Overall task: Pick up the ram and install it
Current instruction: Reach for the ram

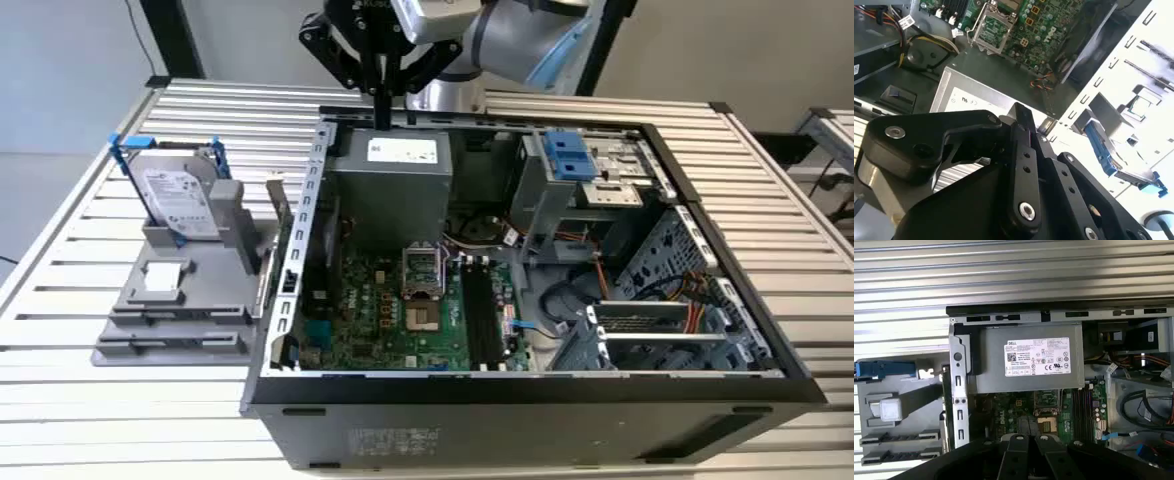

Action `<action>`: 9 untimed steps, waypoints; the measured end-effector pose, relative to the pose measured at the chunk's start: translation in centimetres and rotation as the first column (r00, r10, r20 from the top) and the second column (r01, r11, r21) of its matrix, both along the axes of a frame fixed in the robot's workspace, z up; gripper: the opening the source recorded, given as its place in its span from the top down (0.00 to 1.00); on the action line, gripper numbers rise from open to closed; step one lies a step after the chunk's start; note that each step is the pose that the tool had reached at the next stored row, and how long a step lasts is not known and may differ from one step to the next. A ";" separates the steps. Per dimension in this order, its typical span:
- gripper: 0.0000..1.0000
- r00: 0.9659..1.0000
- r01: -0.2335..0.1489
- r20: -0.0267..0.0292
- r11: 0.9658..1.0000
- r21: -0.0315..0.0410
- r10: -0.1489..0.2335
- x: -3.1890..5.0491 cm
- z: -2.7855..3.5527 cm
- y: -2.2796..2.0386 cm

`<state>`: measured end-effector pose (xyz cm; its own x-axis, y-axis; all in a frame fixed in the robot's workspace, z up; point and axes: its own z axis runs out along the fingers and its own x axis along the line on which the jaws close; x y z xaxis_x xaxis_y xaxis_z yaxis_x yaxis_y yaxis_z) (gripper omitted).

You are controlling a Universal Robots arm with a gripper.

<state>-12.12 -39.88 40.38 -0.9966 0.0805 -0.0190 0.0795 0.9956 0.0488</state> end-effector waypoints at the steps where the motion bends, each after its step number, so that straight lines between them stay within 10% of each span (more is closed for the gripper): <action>1: 1.00 1.000 0.000 0.000 1.000 0.000 0.000 0.00 0.00 0.00; 9: 1.00 1.000 0.000 -0.002 1.000 0.000 0.000 -0.13 0.01 0.00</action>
